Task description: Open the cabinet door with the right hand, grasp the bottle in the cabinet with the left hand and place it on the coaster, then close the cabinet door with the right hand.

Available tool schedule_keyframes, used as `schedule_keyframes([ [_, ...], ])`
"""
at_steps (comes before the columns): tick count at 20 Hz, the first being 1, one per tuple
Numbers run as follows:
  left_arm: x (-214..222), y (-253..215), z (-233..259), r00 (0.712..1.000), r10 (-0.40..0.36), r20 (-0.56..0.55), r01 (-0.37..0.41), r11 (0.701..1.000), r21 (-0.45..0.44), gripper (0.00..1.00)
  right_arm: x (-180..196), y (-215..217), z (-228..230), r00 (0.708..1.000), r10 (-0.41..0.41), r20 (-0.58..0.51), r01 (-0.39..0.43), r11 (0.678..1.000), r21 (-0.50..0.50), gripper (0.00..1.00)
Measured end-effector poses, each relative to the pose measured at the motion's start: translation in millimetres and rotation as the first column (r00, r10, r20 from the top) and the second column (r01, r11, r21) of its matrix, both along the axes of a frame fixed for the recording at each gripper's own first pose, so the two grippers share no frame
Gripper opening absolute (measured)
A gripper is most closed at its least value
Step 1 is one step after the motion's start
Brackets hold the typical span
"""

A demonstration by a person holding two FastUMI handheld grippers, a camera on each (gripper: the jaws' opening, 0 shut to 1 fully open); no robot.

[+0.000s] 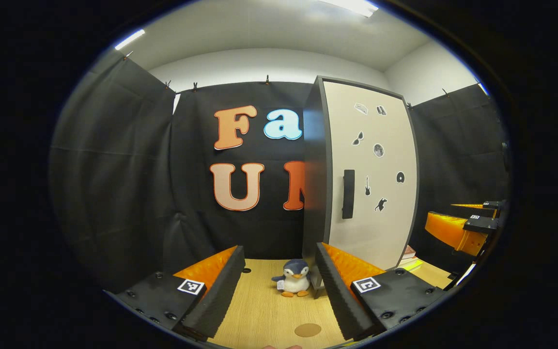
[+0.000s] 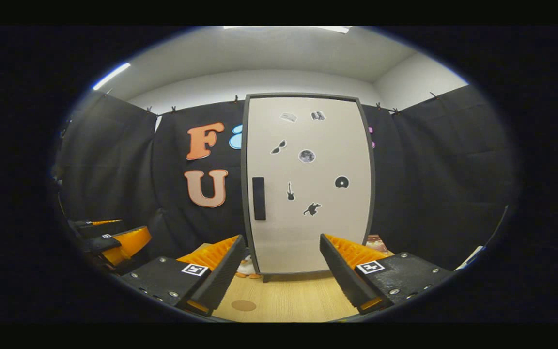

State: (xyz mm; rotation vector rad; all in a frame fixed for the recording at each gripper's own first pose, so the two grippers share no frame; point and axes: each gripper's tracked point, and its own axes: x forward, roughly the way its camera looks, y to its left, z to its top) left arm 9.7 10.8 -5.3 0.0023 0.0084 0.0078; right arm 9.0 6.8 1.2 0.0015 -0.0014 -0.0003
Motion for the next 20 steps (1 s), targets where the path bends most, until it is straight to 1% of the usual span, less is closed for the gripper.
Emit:
schedule_keyframes([
  [11, 10.0, 4.2, -4.8, 1.0, -0.004, -0.01, 0.004, 1.0, -0.004, 0.96, 15.5, 6.5, -0.8, 1.0, 0.006, -0.002, -0.006, 1.0, 0.004, 0.95],
  [14, 15.3, 6.9, -5.7, 1.0, -0.002, -0.009, 0.002, 1.0, -0.006, 0.96, 26.3, 9.8, 0.1, 1.0, 0.011, -0.003, -0.011, 1.0, 0.008, 0.95],
  [20, 25.5, 15.0, -13.4, 1.0, -0.004, -0.018, 0.004, 1.0, -0.022, 0.96, 59.7, 23.2, 7.7, 1.0, 0.029, 0.006, -0.029, 1.0, -0.004, 0.95],
])
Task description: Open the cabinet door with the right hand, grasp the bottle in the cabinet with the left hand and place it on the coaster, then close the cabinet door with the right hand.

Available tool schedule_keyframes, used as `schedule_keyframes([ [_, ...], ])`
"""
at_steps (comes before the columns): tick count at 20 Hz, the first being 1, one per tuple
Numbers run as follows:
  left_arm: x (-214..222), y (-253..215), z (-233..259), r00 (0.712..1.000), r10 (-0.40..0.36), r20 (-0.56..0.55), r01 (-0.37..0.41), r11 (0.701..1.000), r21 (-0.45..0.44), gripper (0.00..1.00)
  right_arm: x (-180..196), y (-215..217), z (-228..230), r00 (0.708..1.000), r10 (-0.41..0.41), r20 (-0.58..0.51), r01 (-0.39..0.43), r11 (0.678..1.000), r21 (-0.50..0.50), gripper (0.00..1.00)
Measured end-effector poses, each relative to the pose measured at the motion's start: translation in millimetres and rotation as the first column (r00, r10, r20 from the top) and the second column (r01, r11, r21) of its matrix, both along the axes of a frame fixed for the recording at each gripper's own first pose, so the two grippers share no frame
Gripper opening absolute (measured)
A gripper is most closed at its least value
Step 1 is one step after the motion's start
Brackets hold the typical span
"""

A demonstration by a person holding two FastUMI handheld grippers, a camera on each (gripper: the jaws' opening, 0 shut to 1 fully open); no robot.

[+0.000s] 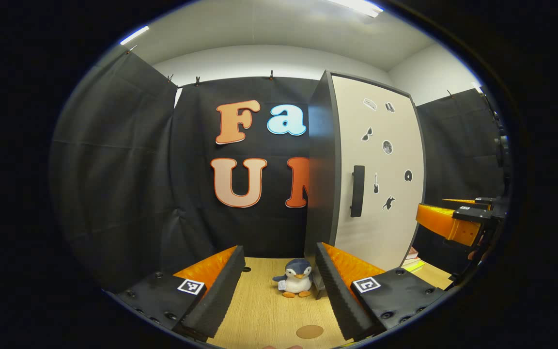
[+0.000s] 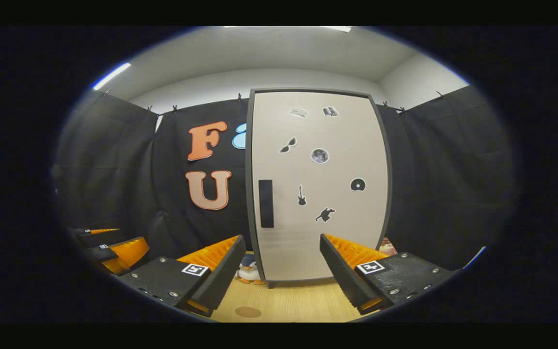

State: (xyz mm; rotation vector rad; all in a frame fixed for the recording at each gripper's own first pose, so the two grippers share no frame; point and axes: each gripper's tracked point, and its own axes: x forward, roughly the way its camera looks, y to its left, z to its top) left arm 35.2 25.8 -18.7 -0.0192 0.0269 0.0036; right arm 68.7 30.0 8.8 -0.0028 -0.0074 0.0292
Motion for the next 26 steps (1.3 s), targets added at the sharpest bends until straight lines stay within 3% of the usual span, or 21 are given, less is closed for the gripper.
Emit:
schedule_keyframes([
  [15, 34.9, 51.7, -23.5, 0.999, 0.033, -0.03, -0.033, 0.999, -0.001, 0.95, 120.4, 43.2, 17.1, 0.999, 0.032, 0.022, -0.032, 0.999, -0.024, 0.95],
  [16, 37.7, 56.9, -25.5, 0.999, 0.038, -0.036, -0.038, 0.999, 0.0, 0.96, 129.8, 43.3, 16.0, 0.999, 0.025, 0.02, -0.024, 0.999, -0.028, 1.0],
  [17, 39.8, 61.5, -26.8, 0.998, 0.043, -0.039, -0.043, 0.999, 0.001, 0.95, 137.6, 43.6, 15.9, 1.0, 0.022, 0.019, -0.021, 0.999, -0.033, 0.95],
  [20, 48.3, 72.8, -32.0, 0.998, 0.053, -0.044, -0.053, 0.999, 0.005, 0.96, 161.2, 42.8, 11.9, 1.0, 0.007, 0.004, -0.007, 1.0, -0.019, 0.95],
  [21, 50.0, 75.6, -34.3, 0.997, 0.055, -0.049, -0.054, 0.998, 0.006, 0.96, 167.6, 42.8, 12.2, 1.0, 0.001, 0.002, -0.001, 1.0, -0.008, 1.0],
  [22, 52.9, 77.1, -35.6, 0.997, 0.055, -0.053, -0.055, 0.998, 0.007, 0.95, 175.2, 42.1, 12.9, 1.0, -0.002, 0.003, 0.002, 1.0, -0.002, 0.95],
  [26, 61.1, 83.3, -40.8, 0.996, 0.057, -0.065, -0.056, 0.998, 0.012, 0.95, 197.9, 41.9, 8.6, 1.0, -0.009, -0.013, 0.009, 1.0, 0.014, 0.95],
])
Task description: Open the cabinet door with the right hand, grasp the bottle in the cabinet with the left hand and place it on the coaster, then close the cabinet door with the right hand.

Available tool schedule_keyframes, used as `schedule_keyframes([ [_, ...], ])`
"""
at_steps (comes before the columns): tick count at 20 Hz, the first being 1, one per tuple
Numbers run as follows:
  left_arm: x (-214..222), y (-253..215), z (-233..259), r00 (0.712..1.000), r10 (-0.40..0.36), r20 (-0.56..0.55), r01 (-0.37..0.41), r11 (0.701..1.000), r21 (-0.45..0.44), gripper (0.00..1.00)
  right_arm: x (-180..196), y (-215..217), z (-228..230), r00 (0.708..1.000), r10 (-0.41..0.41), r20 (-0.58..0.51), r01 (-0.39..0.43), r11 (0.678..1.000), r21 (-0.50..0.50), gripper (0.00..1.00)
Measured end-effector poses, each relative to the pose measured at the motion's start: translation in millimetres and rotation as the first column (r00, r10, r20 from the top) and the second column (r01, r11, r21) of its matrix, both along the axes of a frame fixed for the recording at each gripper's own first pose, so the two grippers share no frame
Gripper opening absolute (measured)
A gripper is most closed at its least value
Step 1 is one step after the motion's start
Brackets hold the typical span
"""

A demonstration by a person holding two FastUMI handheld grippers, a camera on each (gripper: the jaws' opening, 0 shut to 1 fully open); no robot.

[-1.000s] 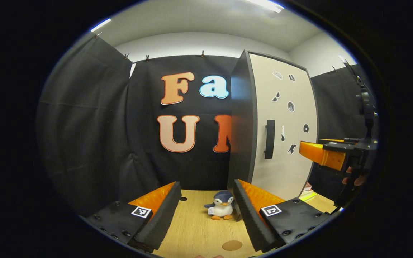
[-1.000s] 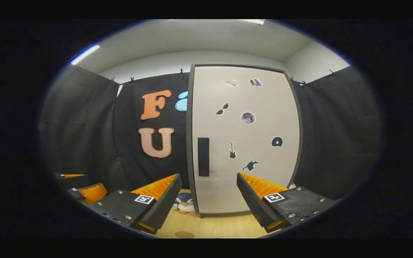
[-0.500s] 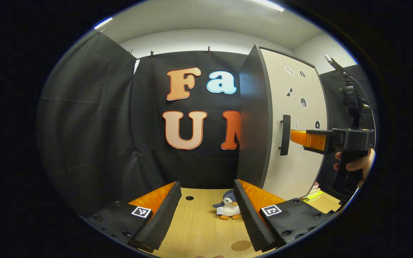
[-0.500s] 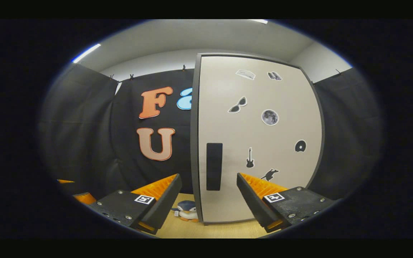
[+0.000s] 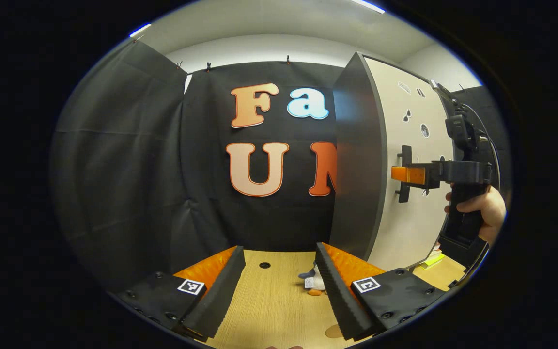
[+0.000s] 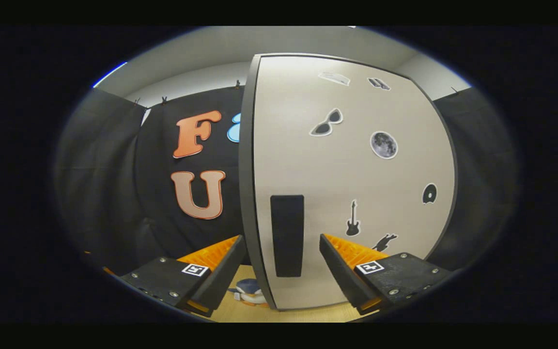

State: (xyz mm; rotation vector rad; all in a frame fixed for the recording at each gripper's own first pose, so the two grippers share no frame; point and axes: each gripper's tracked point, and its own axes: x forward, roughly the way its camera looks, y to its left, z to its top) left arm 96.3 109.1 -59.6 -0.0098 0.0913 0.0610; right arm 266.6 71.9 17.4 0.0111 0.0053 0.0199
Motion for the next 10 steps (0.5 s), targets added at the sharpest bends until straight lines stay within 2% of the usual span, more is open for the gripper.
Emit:
schedule_keyframes([
  [3, 4.6, 3.6, -1.4, 1.0, -0.001, -0.005, 0.001, 1.0, 0.003, 0.95, 10.5, -3.3, -2.7, 1.0, -0.017, -0.008, 0.017, 1.0, 0.002, 0.9],
  [5, 6.2, 4.2, -2.8, 1.0, -0.002, -0.006, 0.002, 1.0, 0.004, 0.95, 14.6, -4.9, -5.4, 1.0, -0.027, -0.012, 0.027, 1.0, 0.005, 0.82],
  [9, 9.3, 5.0, -5.4, 1.0, -0.001, -0.011, 0.001, 1.0, 0.005, 0.95, 14.8, -10.7, -9.7, 0.998, -0.058, -0.014, 0.057, 0.998, -0.025, 0.6],
  [10, 8.9, 4.7, -7.0, 1.0, -0.002, -0.014, 0.002, 1.0, 0.002, 0.95, 11.4, -7.0, -9.0, 0.999, -0.043, -0.009, 0.043, 0.999, -0.011, 0.47],
])
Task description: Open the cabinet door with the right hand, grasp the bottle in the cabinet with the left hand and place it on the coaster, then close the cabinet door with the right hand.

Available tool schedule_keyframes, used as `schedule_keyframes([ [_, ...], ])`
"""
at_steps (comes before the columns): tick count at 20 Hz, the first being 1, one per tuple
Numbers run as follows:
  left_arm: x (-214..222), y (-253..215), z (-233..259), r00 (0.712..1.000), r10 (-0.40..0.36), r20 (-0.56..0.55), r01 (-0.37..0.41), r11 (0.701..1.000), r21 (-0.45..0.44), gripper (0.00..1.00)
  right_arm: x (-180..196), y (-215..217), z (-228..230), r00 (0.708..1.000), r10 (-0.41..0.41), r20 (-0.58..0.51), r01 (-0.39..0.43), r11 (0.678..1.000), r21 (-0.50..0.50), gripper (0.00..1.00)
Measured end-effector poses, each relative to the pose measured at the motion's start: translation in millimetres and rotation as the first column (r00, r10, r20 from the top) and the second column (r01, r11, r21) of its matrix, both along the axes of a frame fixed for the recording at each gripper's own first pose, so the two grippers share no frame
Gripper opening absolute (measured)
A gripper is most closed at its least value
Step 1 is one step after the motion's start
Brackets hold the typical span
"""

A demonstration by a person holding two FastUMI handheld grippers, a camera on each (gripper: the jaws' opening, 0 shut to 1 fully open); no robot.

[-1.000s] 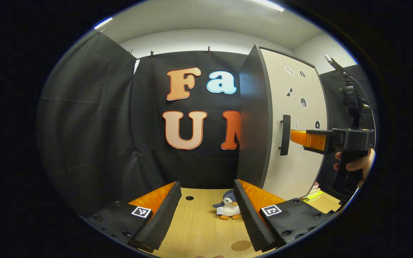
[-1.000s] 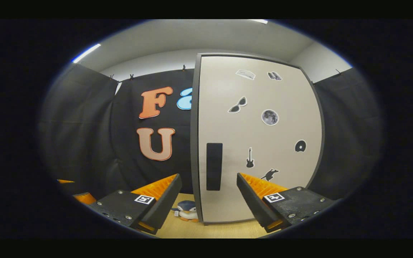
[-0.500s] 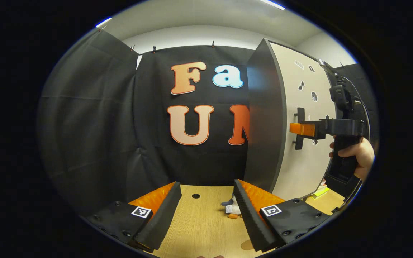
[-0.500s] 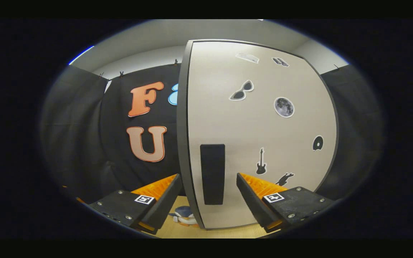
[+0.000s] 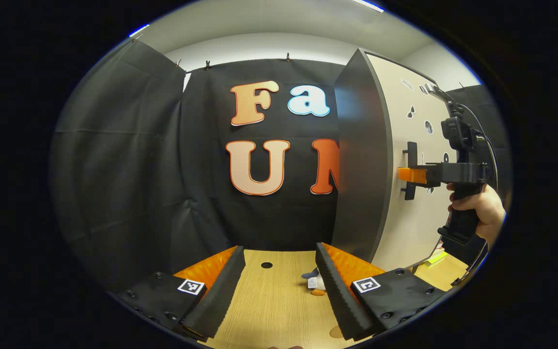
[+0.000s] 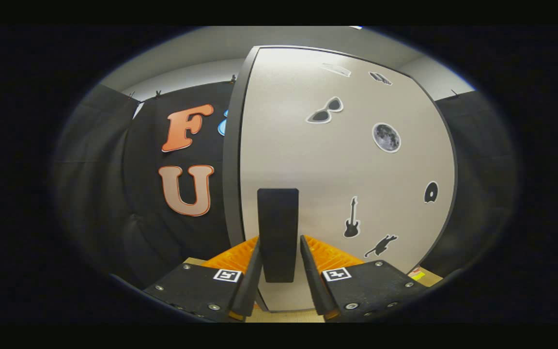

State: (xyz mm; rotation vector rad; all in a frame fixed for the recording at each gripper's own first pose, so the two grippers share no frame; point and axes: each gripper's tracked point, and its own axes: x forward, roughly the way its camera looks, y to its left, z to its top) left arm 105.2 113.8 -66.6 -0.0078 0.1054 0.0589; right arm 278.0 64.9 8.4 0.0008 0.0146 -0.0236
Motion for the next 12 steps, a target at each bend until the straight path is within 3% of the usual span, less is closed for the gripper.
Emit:
schedule_keyframes([
  [2, 0.3, -3.0, -1.5, 1.0, -0.004, -0.007, 0.004, 1.0, -0.009, 0.95, 2.8, -1.9, -1.8, 1.0, 0.01, 0.003, -0.01, 1.0, 0.015, 0.37],
  [6, -2.5, -5.9, -1.6, 1.0, -0.003, -0.009, 0.003, 1.0, -0.012, 0.95, -2.6, -1.7, -1.4, 1.0, 0.027, 0.002, -0.027, 0.999, 0.019, 0.36],
  [12, -16.6, -17.1, 9.6, 1.0, 0.008, 0.001, -0.008, 1.0, -0.012, 0.95, -27.7, 0.3, 7.0, 0.999, 0.055, 0.001, -0.055, 0.996, 0.071, 0.21],
])
